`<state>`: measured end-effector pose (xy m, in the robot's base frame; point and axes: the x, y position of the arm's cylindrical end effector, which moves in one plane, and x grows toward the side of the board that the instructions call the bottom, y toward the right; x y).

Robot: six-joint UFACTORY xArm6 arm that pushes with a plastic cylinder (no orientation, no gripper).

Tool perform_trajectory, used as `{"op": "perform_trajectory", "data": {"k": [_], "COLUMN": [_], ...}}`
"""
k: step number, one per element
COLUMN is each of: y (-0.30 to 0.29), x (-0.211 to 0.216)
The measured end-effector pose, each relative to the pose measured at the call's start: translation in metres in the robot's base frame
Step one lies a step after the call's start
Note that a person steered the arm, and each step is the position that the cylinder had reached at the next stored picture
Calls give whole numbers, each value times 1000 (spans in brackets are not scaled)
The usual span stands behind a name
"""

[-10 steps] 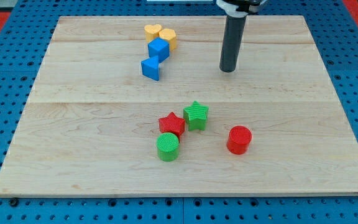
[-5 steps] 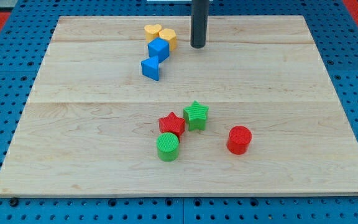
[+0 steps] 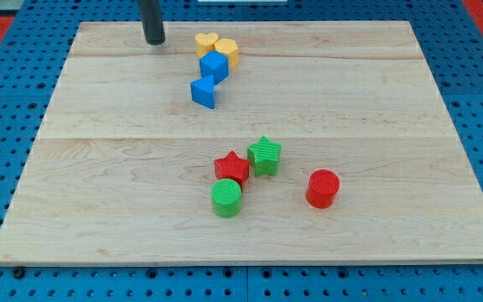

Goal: Move the blue cube to the right side of the blue triangle

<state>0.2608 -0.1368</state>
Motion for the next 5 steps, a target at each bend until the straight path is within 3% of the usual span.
{"op": "perform_trajectory", "data": {"k": [1, 3, 5], "y": [58, 87, 151], "x": [44, 29, 55]}}
